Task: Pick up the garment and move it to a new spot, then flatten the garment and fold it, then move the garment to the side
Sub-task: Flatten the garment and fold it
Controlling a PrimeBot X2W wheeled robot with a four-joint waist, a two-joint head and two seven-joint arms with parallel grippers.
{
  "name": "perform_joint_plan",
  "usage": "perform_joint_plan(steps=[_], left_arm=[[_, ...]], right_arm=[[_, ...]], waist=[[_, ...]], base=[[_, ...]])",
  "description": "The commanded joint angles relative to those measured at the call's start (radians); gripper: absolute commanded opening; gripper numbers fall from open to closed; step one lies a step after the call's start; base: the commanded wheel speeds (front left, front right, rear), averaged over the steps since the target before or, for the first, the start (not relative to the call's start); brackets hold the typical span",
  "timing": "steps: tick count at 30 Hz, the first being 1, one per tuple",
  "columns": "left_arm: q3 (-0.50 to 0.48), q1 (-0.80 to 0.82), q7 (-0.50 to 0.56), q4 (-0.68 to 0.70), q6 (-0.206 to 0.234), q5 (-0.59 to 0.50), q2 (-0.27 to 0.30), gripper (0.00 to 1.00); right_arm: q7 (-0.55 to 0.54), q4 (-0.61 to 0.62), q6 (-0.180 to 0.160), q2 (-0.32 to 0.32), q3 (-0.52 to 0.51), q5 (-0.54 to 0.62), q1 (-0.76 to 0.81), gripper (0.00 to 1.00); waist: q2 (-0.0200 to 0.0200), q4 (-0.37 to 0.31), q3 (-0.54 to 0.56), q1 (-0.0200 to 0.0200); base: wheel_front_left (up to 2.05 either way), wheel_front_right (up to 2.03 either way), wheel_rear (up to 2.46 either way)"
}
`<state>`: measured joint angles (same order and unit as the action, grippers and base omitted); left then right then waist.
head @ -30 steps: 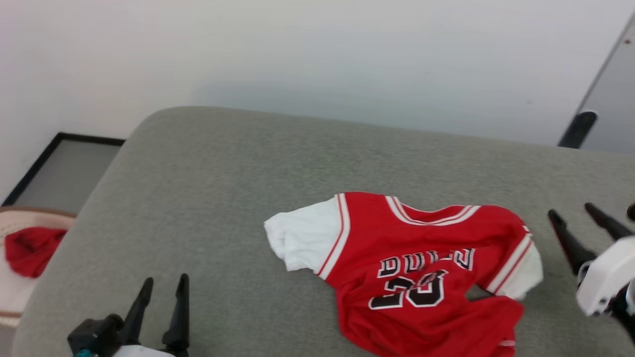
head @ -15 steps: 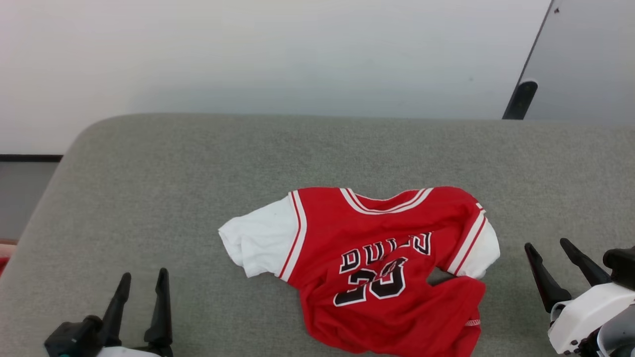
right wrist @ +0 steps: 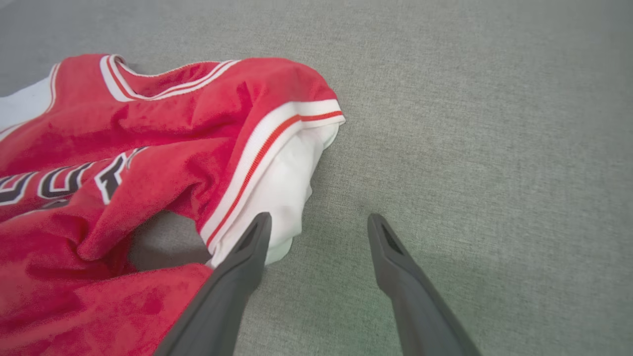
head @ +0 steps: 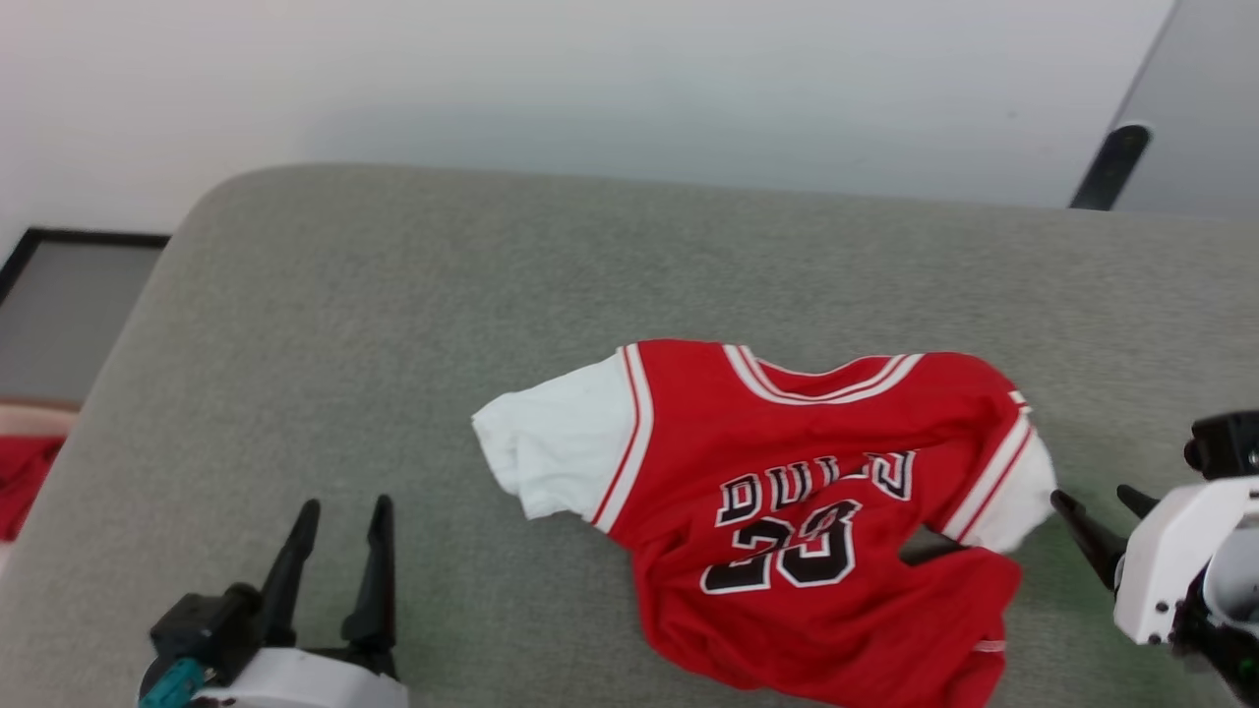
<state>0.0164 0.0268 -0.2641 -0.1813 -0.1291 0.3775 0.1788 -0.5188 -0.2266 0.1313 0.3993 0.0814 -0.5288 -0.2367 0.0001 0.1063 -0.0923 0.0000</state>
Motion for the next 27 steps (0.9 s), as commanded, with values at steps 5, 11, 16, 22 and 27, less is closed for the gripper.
perform_joint_plan(steps=[5, 11, 16, 22, 27], left_arm=[[0.032, 0.038, 0.0, -0.012, -0.003, 0.011, -0.006, 1.0], [0.061, 0.075, 0.0, -0.03, -0.003, 0.022, -0.013, 1.0], [0.064, 0.082, 0.0, -0.041, -0.003, 0.029, -0.016, 1.0], [0.05, 0.06, 0.0, -0.047, -0.003, 0.031, -0.011, 1.0], [0.039, 0.046, 0.0, -0.048, -0.003, 0.03, -0.013, 1.0]], right_arm=[[-0.071, -0.046, -0.001, 0.004, 0.004, -0.015, -0.053, 1.0], [-0.15, -0.135, -0.001, -0.008, 0.012, 0.003, -0.103, 0.48], [-0.2, -0.202, -0.001, -0.007, 0.017, 0.015, -0.132, 0.0], [-0.215, -0.135, -0.001, 0.074, 0.045, 0.029, -0.172, 0.0], [-0.246, -0.06, -0.001, 0.136, 0.061, 0.032, -0.184, 0.0]], waist=[[-0.0001, 0.067, -0.052, 0.0], [-0.0001, 0.113, -0.085, 0.0], [-0.0001, 0.135, -0.091, 0.0], [-0.0001, 0.135, -0.068, 0.0], [-0.0001, 0.126, -0.04, 0.0]], base=[[0.0, 0.0, 0.0], [0.0, 0.0, 0.0], [0.0, 0.0, 0.0], [0.0, 0.0, 0.0], [0.0, 0.0, 0.0]])
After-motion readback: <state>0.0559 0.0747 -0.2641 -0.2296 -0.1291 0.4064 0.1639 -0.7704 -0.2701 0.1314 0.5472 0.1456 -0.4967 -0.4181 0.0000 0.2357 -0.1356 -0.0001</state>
